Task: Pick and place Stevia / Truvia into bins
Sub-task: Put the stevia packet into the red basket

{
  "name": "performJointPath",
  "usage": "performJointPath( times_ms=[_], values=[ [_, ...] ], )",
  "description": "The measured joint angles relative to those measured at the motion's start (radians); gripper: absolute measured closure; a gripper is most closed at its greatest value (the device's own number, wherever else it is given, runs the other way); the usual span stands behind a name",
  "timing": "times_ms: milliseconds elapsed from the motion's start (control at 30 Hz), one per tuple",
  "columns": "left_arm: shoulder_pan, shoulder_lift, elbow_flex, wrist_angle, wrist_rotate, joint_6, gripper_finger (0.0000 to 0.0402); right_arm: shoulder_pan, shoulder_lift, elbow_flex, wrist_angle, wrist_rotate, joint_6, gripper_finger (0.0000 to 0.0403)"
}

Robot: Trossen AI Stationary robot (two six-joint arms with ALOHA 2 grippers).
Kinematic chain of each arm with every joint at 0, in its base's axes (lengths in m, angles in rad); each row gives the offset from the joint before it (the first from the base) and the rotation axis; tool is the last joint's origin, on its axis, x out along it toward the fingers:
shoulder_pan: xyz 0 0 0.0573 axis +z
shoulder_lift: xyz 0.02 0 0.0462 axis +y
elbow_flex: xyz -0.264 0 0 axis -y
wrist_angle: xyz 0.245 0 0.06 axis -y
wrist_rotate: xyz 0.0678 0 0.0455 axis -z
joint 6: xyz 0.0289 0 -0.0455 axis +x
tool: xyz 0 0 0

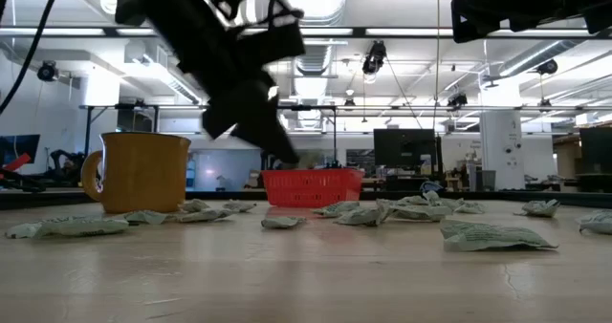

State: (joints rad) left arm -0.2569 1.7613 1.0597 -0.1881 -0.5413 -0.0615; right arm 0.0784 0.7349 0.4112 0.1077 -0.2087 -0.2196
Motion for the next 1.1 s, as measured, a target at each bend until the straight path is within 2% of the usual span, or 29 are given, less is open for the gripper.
performJointPath(
  times_ms=[167, 267, 333, 500, 667, 767, 1000, 1100],
  values=[
    [0.070, -0.002, 0.050, 0.043, -0.187, 0.155, 0.0401, 0.000, 0.000, 0.000, 0.000, 0.000, 0.001, 0.0335],
    [0.158, -0.002, 0.061, 0.082, -0.201, 0.203, 0.0401, 0.000, 0.000, -0.001, 0.000, 0.000, 0.003, 0.0335],
    [0.223, -0.001, 0.062, 0.099, -0.173, 0.224, 0.0401, 0.000, 0.002, -0.002, 0.000, 0.000, 0.003, 0.0335],
    [0.360, -0.001, 0.061, 0.098, -0.015, 0.226, 0.0401, 0.000, 0.002, -0.004, 0.000, 0.000, 0.003, 0.0335],
    [0.411, 0.001, 0.049, 0.094, 0.037, 0.232, 0.0395, 0.000, 0.006, -0.004, 0.000, 0.000, 0.003, 0.0335],
    [0.412, 0.001, 0.048, 0.095, 0.039, 0.257, 0.0365, 0.000, 0.007, -0.005, -0.004, 0.000, 0.003, 0.0335],
    [0.406, -0.002, 0.055, 0.097, 0.039, 0.232, 0.0264, 0.000, 0.015, -0.007, -0.049, 0.006, 0.005, 0.0335],
    [0.393, -0.029, 0.054, 0.049, 0.041, 0.153, 0.0237, 0.000, 0.037, -0.007, -0.105, 0.100, 0.015, 0.0335]
  ],
)
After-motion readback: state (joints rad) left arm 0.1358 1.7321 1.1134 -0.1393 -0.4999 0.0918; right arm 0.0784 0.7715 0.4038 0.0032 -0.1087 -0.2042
